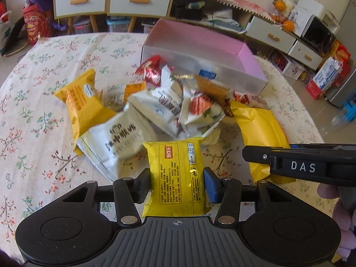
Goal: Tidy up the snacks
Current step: 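Carry both yellow packets into the pink box and open both tools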
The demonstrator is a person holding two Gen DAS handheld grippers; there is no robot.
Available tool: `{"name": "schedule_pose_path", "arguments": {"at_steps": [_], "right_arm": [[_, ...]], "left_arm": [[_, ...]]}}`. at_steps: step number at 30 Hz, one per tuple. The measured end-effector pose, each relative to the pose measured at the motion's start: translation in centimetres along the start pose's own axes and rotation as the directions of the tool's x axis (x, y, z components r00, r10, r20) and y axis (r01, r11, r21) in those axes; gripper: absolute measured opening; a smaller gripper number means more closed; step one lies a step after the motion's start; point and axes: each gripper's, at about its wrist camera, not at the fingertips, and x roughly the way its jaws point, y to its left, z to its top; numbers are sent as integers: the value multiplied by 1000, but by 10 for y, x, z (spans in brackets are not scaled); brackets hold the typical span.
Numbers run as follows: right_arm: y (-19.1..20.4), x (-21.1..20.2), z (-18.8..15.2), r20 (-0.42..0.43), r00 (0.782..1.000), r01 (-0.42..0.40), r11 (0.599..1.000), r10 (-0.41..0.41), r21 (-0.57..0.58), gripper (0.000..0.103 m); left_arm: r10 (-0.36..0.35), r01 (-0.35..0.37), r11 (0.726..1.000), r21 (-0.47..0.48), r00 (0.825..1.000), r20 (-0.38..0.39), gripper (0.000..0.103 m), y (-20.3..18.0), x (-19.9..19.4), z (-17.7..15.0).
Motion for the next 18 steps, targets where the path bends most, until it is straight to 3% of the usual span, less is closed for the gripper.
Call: {"name": "schedule_pose_path", "arguments": {"at_steps": [12, 18], "right_arm": [[-5, -30, 28, 89, 994, -70, 996, 66, 48, 35], [-7, -35, 58, 139, 990, -42, 998, 34, 51, 35]], "left_arm": [[-33, 36, 999, -31, 995, 95, 47, 5, -30, 29], [-23, 26, 1000, -18, 989, 146, 47, 6, -32, 64]]}}
